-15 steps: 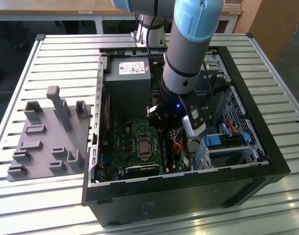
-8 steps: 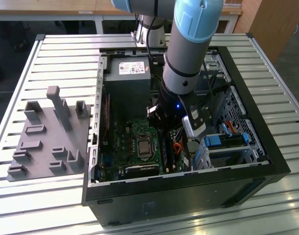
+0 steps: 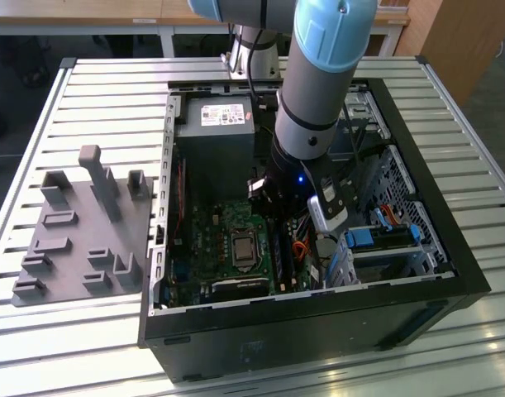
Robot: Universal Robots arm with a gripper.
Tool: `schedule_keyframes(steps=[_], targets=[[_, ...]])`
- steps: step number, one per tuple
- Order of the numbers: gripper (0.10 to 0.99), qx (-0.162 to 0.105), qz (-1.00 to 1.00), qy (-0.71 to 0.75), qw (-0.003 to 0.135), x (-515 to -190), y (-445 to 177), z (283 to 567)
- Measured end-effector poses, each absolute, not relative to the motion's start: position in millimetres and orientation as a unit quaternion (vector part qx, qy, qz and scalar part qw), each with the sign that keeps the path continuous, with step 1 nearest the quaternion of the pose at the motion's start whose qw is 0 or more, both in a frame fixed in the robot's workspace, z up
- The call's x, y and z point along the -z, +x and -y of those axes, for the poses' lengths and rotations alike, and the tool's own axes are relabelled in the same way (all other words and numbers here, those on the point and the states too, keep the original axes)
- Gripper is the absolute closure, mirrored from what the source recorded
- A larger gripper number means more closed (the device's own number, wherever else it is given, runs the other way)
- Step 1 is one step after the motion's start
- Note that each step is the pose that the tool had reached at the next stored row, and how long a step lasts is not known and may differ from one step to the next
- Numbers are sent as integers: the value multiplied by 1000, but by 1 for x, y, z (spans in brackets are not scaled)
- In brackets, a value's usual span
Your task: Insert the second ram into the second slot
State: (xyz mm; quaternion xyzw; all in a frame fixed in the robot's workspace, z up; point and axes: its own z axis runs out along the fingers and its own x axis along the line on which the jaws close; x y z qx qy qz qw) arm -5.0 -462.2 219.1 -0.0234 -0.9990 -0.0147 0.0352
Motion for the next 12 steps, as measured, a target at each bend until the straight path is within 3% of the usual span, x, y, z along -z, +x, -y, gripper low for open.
schedule_keyframes(steps=[12], targets=[[949,15,999,-23,37,-224,-5,462]])
